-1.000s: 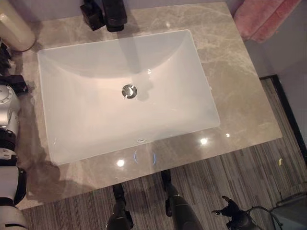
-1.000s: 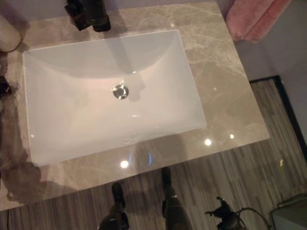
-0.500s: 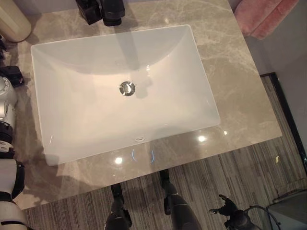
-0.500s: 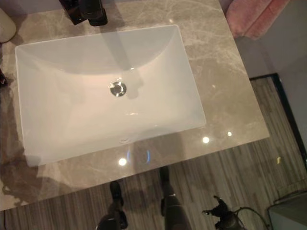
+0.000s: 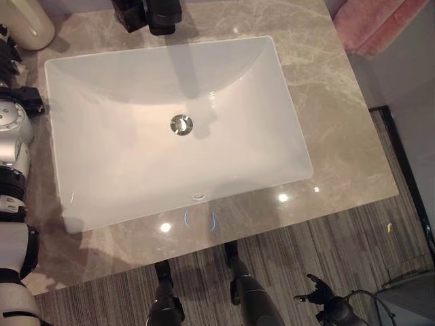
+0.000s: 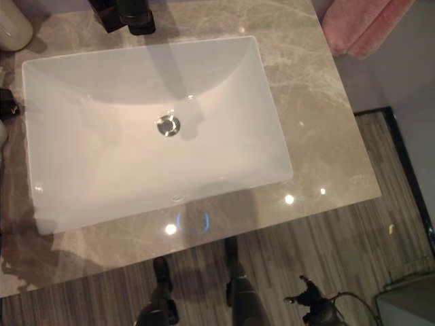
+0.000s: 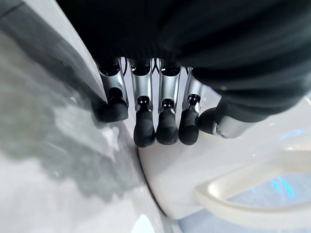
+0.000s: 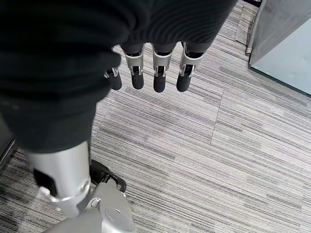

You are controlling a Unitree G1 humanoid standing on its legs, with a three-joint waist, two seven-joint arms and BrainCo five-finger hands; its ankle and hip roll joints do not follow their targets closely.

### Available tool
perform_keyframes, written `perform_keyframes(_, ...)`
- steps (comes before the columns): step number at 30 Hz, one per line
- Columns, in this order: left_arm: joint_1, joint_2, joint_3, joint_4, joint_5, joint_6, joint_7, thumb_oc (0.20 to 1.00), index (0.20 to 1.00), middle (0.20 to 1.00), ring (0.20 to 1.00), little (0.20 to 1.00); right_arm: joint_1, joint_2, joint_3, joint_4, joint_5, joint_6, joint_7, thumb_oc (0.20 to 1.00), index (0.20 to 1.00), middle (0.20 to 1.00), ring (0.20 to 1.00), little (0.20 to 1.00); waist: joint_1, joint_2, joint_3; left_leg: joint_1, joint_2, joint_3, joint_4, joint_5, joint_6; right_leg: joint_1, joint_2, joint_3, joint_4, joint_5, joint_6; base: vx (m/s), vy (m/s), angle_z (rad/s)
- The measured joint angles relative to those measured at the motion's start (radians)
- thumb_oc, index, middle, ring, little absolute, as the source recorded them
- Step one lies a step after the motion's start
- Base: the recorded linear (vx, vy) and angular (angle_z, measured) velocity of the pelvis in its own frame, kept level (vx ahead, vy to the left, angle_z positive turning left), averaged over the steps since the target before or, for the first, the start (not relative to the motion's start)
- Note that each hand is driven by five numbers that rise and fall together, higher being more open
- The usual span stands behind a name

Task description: Put brush and paste in cup on sink, flatten towel.

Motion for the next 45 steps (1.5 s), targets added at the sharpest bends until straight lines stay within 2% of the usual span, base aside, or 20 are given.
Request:
perform_keyframes(16, -0.021, -0.01, -0.034, -0.028, 0.001, -0.008, -0.027, 0.2, 0.2, 0.2, 0.2, 0.2, -0.001, 0.0, 0.017, -0.013, 0.0, -0.003, 0.007, 1.0, 1.0, 1.0, 1.0, 1.0, 0.001, -0.006, 0.005, -0.005, 0.0, -0.011, 0.0, 0.002, -0.002, 0.0, 0.0, -0.006, 0.0, -0.001, 0.001, 0.0, 0.0, 0.0)
perform_keyframes(28, -0.02, -0.016, -0.034, -0.036, 0.002, -0.008, -0.054, 0.2, 0.2, 0.2, 0.2, 0.2, -0.001, -0.002, 0.017, -0.026, -0.002, -0.004, 0.02, 1.0, 1.0, 1.0, 1.0, 1.0, 0.006, 0.001, 0.01, -0.003, 0.0, -0.018, 0.0, 0.004, -0.002, 0.005, 0.0, -0.01, 0.0, 0.0, 0.0, -0.01, -0.001, 0.01)
perform_keyframes(34, -0.008, -0.023, -0.033, -0.06, 0.001, -0.024, -0.08, 0.2, 0.2, 0.2, 0.2, 0.2, -0.002, -0.008, 0.017, -0.034, -0.003, -0.021, 0.02, 1.0, 1.0, 1.0, 1.0, 1.0, 0.007, 0.002, 0.029, 0.01, 0.0, -0.022, 0.0, 0.006, -0.002, 0.02, -0.001, -0.013, 0.0, 0.0, 0.0, -0.03, -0.009, 0.0)
perform_keyframes(35, -0.007, -0.025, -0.032, -0.061, 0.002, -0.028, -0.081, 0.922, 0.922, 0.922, 0.922, 0.922, -0.002, -0.008, 0.017, -0.033, -0.003, -0.021, 0.02, 1.0, 1.0, 1.0, 1.0, 1.0, 0.007, 0.002, 0.03, 0.01, 0.0, -0.022, 0.0, 0.006, -0.002, 0.02, -0.001, -0.013, 0.0, 0.0, 0.0, 0.0, 0.0, 0.0)
perform_keyframes(36, -0.003, -0.032, -0.027, -0.062, 0.002, -0.03, -0.081, 1.0, 1.0, 1.0, 1.0, 1.0, -0.002, -0.008, 0.017, -0.032, -0.004, -0.02, 0.02, 1.0, 1.0, 1.0, 1.0, 1.0, 0.008, 0.002, 0.03, 0.013, 0.0, -0.023, 0.0, 0.007, -0.003, 0.023, 0.0, -0.013, 0.0, 0.0, 0.0, 0.0, 0.0, 0.0)
perform_keyframes(41, 0.047, -0.048, -0.022, -0.071, 0.01, -0.03, -0.085, 1.0, 1.0, 1.0, 1.0, 1.0, -0.005, -0.008, 0.016, -0.013, -0.012, -0.02, 0.019, 1.0, 1.0, 1.0, 1.0, 1.0, 0.011, 0.006, 0.041, 0.059, 0.001, -0.027, 0.0, 0.007, -0.003, 0.073, -0.001, -0.023, 0.0, -0.004, 0.001, 0.0, -0.003, 0.01)
perform_keyframes(45, 0.197, -0.064, 0.036, -0.192, 0.009, -0.022, -0.088, 1.0, 1.0, 1.0, 1.0, 1.0, -0.007, -0.007, 0.004, 0.036, -0.024, -0.017, 0.018, 1.0, 1.0, 1.0, 1.0, 1.0, 0.018, 0.019, 0.066, 0.128, 0.003, -0.037, 0.0, 0.001, -0.004, 0.149, -0.002, -0.037, 0.0, -0.021, 0.002, 0.02, -0.006, 0.06)
